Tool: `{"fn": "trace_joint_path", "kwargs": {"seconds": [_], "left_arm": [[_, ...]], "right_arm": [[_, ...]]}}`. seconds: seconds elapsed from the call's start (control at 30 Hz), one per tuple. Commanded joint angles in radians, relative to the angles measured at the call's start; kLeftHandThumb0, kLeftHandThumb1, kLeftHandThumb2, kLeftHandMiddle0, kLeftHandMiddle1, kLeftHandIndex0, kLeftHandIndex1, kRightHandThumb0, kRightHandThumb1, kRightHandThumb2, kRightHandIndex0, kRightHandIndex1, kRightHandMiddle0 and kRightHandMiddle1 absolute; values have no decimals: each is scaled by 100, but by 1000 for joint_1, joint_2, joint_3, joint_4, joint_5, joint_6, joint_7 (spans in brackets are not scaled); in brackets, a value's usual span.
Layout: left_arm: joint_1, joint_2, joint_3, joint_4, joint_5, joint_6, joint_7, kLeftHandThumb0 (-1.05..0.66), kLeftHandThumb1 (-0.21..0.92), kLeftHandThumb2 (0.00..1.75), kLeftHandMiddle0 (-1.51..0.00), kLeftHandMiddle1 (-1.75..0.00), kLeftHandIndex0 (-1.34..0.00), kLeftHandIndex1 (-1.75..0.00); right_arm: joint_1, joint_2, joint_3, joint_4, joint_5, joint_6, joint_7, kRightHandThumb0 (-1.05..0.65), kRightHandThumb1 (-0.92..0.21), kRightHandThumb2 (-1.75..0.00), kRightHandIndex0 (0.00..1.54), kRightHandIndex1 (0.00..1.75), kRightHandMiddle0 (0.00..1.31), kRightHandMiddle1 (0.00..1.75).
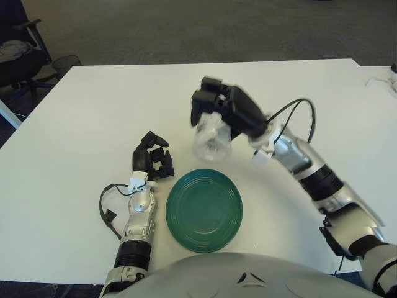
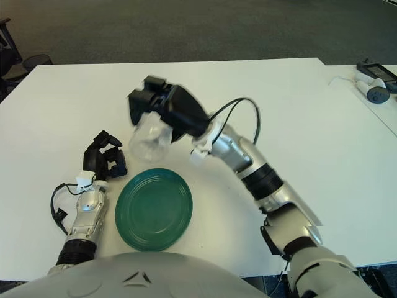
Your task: Put the bottle into the plate.
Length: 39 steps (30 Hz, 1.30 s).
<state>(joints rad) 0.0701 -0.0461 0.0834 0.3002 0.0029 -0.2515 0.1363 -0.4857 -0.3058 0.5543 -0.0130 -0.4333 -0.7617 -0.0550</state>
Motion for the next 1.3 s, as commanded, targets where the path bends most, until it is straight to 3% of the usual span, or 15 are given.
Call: {"fn": "trace_joint_path", "kwargs": {"seconds": [0.0, 0.47, 0.67, 0.7, 0.8, 0.97, 1.27], "left_arm": [[55, -3, 2, -7, -25, 85, -24, -57, 9, 159, -127, -175, -80, -175], [64, -21, -14, 0, 57, 53, 52, -56, 11, 157, -128, -175, -78, -175], [55, -17, -16, 35, 82, -2, 76, -57, 9, 159, -131, -175, -80, -175], [53, -16, -15, 41, 82, -8, 78, -57, 8, 160, -132, -175, -80, -175], [43, -14, -9, 63, 78, -26, 78, -59, 6, 163, -134, -175, -82, -175], [31, -14, -3, 93, 83, -53, 94, -60, 4, 165, -135, -175, -84, -175], [12, -6, -2, 115, 102, -51, 127, -61, 3, 167, -135, -175, -86, -175]], "right_arm": [[-15, -19, -18, -29, 34, -39, 69, 0, -6, -162, 82, 172, 57, 175], [67, -63, -4, -141, 47, -112, 265, -1, -3, -165, 83, 175, 59, 175], [83, -51, 26, -88, -57, -175, 297, -1, 4, -173, 89, 175, 66, 173], [87, -52, 28, -85, -70, -181, 301, -17, -10, -156, 101, 175, 63, 173], [94, -56, 30, -70, -108, -204, 304, -36, -29, -134, 117, 175, 59, 174], [87, -50, 18, -46, -169, -248, 289, -44, -38, -124, 124, 175, 56, 175], [82, -35, -9, 1, -242, -282, 253, -45, -41, -120, 124, 175, 54, 175]]}}
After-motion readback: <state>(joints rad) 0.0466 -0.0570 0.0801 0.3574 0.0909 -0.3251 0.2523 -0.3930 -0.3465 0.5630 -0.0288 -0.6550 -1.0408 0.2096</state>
